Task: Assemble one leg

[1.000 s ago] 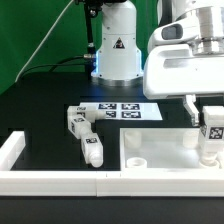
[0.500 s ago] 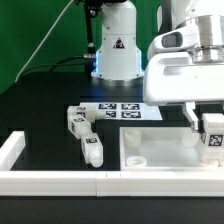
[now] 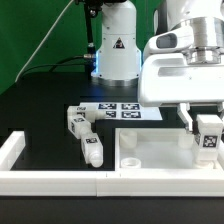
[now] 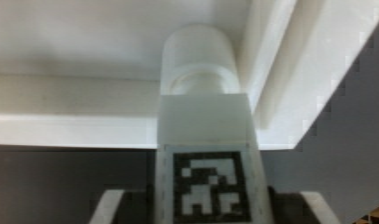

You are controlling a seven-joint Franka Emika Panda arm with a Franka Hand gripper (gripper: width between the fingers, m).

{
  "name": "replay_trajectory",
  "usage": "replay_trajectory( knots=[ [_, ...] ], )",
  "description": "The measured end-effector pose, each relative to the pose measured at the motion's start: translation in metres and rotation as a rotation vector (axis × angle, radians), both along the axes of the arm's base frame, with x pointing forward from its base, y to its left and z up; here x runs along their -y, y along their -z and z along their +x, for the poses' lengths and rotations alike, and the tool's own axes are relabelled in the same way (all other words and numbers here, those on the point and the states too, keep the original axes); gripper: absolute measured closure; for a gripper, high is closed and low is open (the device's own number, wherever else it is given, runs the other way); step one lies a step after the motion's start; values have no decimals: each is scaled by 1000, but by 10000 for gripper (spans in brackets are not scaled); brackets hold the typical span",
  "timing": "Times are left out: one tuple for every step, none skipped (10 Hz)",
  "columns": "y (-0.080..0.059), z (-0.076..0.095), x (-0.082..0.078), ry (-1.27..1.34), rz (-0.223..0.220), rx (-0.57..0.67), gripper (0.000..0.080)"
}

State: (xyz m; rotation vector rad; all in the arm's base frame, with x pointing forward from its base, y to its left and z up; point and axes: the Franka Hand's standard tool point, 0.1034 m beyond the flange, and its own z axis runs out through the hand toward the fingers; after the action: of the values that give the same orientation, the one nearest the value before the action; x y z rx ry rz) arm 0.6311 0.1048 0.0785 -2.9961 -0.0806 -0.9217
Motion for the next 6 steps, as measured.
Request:
replay_trajectory(
  knots=[
    [0,0,0,0,0,0,514],
    [0,0,0,0,0,0,514],
    [0,0,0,0,0,0,350],
    [0,0,0,0,0,0,226],
    [0,0,0,0,0,0,162],
    [0,0,0,0,0,0,162]
  ],
)
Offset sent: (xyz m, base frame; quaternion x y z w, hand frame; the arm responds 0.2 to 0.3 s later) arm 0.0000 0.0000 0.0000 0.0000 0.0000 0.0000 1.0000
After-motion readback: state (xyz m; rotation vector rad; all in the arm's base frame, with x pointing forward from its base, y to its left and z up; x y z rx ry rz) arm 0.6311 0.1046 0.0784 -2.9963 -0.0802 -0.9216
